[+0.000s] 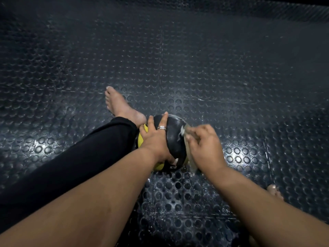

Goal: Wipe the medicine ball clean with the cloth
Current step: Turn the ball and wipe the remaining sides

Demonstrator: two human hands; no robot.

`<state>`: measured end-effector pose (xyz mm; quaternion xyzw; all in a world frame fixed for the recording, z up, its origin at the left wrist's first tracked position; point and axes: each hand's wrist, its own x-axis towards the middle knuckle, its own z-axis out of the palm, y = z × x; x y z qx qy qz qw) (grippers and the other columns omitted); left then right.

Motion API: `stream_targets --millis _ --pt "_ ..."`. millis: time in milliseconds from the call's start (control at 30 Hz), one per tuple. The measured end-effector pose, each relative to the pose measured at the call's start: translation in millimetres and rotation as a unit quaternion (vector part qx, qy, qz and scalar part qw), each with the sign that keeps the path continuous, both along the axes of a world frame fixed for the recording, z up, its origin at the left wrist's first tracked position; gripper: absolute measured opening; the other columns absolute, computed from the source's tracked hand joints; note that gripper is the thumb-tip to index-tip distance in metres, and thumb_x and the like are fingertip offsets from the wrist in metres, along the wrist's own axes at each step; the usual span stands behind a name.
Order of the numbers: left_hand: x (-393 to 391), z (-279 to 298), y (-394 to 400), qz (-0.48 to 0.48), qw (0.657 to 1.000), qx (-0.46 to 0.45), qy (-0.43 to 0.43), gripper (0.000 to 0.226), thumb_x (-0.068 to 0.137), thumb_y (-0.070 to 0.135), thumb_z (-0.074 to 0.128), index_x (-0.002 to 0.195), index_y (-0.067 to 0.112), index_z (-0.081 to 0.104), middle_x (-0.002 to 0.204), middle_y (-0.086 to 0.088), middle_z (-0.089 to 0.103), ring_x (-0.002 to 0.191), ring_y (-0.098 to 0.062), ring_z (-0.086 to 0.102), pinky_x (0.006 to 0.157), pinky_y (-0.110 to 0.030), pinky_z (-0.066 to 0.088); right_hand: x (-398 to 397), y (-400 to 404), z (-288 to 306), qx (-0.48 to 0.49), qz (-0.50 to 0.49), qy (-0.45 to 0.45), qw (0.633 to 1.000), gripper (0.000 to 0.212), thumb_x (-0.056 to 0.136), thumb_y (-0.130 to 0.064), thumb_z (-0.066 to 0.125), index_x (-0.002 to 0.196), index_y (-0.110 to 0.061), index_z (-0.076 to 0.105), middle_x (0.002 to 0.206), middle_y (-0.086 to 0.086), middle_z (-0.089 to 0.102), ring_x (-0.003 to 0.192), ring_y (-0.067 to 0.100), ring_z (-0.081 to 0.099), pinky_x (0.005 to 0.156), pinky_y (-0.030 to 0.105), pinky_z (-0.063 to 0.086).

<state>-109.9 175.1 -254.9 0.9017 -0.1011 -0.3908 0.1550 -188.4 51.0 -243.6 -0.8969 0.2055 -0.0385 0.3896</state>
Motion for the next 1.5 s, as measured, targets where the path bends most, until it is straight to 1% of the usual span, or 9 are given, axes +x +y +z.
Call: stream_targets --millis 133,233,333,533,700,933,1167,1400,1500 --pt "-2.1 -1.9 1.8 -0.065 0.997 0.009 -0.038 0.131 0.063 0.04 0.088 0.152 0.043 -0.007 0.152 0.008 -0.039 0.144 -0.038 -0.025 0.12 -0.055 0.002 25.5 21.0 -4.1 -0.07 0.129 0.015 0.989 0.029 0.092 -0.016 0.054 0.118 -0.01 0.064 0.107 0.005 0.05 0.104 0.022 0.046 0.094 0.029 0.039" --pt "-4.0 -7.2 2.2 -0.05 0.998 -0.004 -0.026 0.138 0.061 0.039 0.091 0.151 0.042 -0.014 0.148 0.006 -0.04 0.143 -0.036 -0.027 0.121 -0.052 0.001 28.1 15.9 -9.7 -0.106 0.149 0.044 0.982 0.029 0.094 -0.017 0.05 0.119 -0.011 0.063 0.107 0.009 0.049 0.105 0.025 0.044 0.092 0.039 0.043" --pt "-4.0 -11.3 -0.8 -0.021 0.999 -0.007 -0.028 0.147 0.051 0.039 0.094 0.148 0.052 -0.016 0.156 0.006 -0.032 0.144 -0.037 -0.026 0.116 -0.061 0.017 32.6 17.0 -7.0 -0.096 0.112 0.049 0.988 0.029 0.094 -0.013 0.046 0.117 -0.01 0.064 0.104 0.007 0.047 0.104 0.024 0.044 0.093 0.038 0.042" --pt "-10.4 6.9 -13.7 0.023 1.0 -0.006 -0.015 0.142 0.068 0.018 0.087 0.137 0.056 -0.031 0.157 0.005 -0.028 0.146 -0.035 -0.02 0.102 -0.068 0.034 39.1 16.2 -14.3 -0.024 -0.031 0.065 0.997 0.032 0.094 -0.015 0.046 0.122 -0.009 0.061 0.113 0.01 0.047 0.105 0.028 0.051 0.1 0.034 0.04" --pt "-13.5 7.4 -23.7 0.021 1.0 0.015 -0.005 0.15 0.06 0.028 0.094 0.135 0.058 -0.032 0.154 0.006 -0.032 0.145 -0.036 -0.019 0.096 -0.074 0.031 61.2 -13.2 -16.6 0.018 -0.151 0.164 0.975 0.024 0.091 -0.012 0.049 0.103 -0.003 0.068 0.104 0.017 0.066 0.093 0.029 0.061 0.068 0.021 0.037" --pt "-16.5 5.6 -12.0 0.018 1.0 0.007 0.002 0.141 0.062 0.026 0.092 0.143 0.056 -0.019 0.153 0.005 -0.034 0.144 -0.037 -0.021 0.1 -0.073 0.032 16.1 8.7 -7.1 -0.048 0.023 0.06 0.997 0.03 0.093 -0.013 0.052 0.122 -0.008 0.061 0.099 -0.002 0.043 0.088 0.008 0.046 0.081 0.006 0.029" --pt "-18.8 5.8 -13.6 0.002 1.0 0.01 0.003 0.14 0.058 0.031 0.094 0.145 0.056 -0.012 0.153 0.005 -0.035 0.144 -0.037 -0.022 0.101 -0.072 0.032 58.8 -6.2 -20.5 -0.031 -0.072 0.094 0.992 0.026 0.093 -0.014 0.048 0.108 -0.005 0.067 0.112 0.014 0.059 0.092 0.024 0.058 0.082 0.021 0.042" --pt "-19.7 2.6 -11.4 0.011 1.0 0.004 -0.001 0.134 0.066 0.018 0.088 0.144 0.058 -0.013 0.153 0.006 -0.034 0.144 -0.035 -0.022 0.1 -0.074 0.031 10.0 11.3 -10.3 -0.072 0.04 0.026 0.996 0.029 0.093 -0.013 0.052 0.12 -0.006 0.062 0.097 -0.003 0.043 0.081 0.007 0.044 0.075 0.0 0.029" --pt "-18.6 3.6 -11.0 0.003 1.0 0.008 0.001 0.134 0.067 0.019 0.088 0.144 0.057 -0.014 0.153 0.005 -0.035 0.144 -0.036 -0.024 0.102 -0.072 0.032 0.6 2.5 -15.0 -0.097 0.116 -0.007 0.988 0.021 0.089 -0.009 0.057 0.106 -0.003 0.068 0.086 -0.002 0.045 0.076 0.014 0.049 0.075 0.022 0.046"
